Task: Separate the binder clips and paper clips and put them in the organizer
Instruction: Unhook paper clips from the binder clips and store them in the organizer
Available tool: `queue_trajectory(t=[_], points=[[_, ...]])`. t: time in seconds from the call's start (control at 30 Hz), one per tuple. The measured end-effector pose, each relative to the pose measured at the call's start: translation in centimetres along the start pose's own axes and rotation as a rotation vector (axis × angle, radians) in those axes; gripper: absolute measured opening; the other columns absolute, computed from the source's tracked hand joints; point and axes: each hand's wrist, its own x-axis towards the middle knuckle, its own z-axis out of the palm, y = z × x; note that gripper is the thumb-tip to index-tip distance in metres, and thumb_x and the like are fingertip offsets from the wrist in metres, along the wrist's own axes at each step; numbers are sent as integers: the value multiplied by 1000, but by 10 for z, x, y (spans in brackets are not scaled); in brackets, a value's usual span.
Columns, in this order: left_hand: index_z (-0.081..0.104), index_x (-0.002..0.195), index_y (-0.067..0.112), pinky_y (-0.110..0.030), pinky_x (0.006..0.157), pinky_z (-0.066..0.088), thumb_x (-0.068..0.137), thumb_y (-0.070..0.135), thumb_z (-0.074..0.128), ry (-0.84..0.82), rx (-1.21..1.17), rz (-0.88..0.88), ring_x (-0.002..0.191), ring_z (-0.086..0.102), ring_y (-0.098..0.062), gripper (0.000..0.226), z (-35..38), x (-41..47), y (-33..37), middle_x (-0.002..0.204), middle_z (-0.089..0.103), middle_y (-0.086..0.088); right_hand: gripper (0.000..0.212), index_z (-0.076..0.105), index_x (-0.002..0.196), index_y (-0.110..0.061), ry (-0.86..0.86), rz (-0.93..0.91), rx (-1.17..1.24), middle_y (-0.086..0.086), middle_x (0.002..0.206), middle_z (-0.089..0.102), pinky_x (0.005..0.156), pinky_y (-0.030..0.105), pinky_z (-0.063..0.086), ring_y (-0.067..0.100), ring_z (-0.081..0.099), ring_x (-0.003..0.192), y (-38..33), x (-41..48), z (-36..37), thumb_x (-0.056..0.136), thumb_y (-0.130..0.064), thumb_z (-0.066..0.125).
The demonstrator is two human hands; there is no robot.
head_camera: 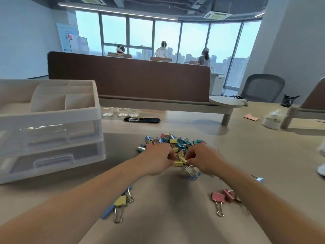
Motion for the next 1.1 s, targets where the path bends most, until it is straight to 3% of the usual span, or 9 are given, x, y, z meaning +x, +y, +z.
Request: queue_trajectory(t=[0.07, 0.2, 0.33, 0.47, 0.53, 0.63, 0.83, 0.97, 1.1], points=[[67, 114, 18, -33, 88, 50, 93, 23, 59, -18, 34, -4, 97, 61, -18, 23, 14, 12, 3, 116, 62, -3, 12, 74, 98, -23, -24, 13, -22, -5, 92, 69, 69, 25, 51, 10, 60, 78, 12, -4, 5, 91, -21, 65], [62, 127, 20, -29, 79, 49, 91, 9, 58, -40, 137, -7, 98, 63, -26, 38, 34, 34, 10, 133, 51, -14, 19, 72, 108, -20, -41, 24, -28, -1, 98, 69, 70, 24, 54, 12, 61, 78, 26, -8, 14, 94, -15, 60], [65, 119, 20, -36, 77, 53, 88, 9, 61, -21, 210, 32, 93, 62, -26, 33, 43, 44, 14, 117, 60, -11, 30, 69, 115, -23, 6, 50, -35, 2, 107, 69, 76, 32, 57, 16, 63, 83, 36, 0, 19, 91, -11, 56], [64, 112, 14, -37, 78, 51, 91, 12, 58, -7, 249, 47, 94, 59, -24, 22, 49, 48, 13, 108, 60, -6, 47, 63, 126, -26, 6, -12, -81, -1, 129, 61, 86, 35, 56, 19, 62, 104, 35, 13, 21, 88, -1, 55], [65, 109, 14, -37, 76, 51, 92, 14, 58, 9, 249, 62, 89, 59, -22, 18, 51, 49, 12, 104, 59, -6, 47, 63, 125, -26, -45, -44, -173, 0, 124, 61, 74, 32, 56, 17, 62, 93, 29, 19, 20, 88, 1, 53], [64, 106, 13, -36, 71, 50, 92, 11, 58, -5, 234, 59, 82, 58, -21, 15, 52, 48, 12, 98, 60, -6, 43, 61, 125, -26, -103, -83, -327, 1, 114, 63, 46, 23, 37, 13, 54, 74, 23, 25, 18, 89, -3, 56], [62, 103, 14, -30, 66, 39, 95, 12, 52, -47, 182, 91, 81, 51, -19, 12, 47, 42, 6, 100, 53, -4, 34, 61, 120, -30, -143, -106, -343, -6, 102, 65, 50, 24, 31, 15, 56, 81, 23, 33, 19, 89, -14, 65], [57, 99, 20, -33, 73, 47, 95, 21, 55, -52, 141, 74, 84, 54, -18, 5, 44, 41, -1, 104, 52, -1, 34, 56, 122, -31, -90, -143, -316, -5, 116, 63, 49, 25, 31, 14, 52, 87, 26, 36, 22, 92, -17, 63], [60, 108, 19, -33, 72, 47, 96, 27, 55, -61, 119, 27, 85, 56, -19, 15, 37, 34, 3, 108, 49, -2, 32, 51, 120, -29, -53, -138, -118, -2, 110, 63, 59, 28, 49, 15, 58, 84, 31, 41, 25, 92, -24, 65]])
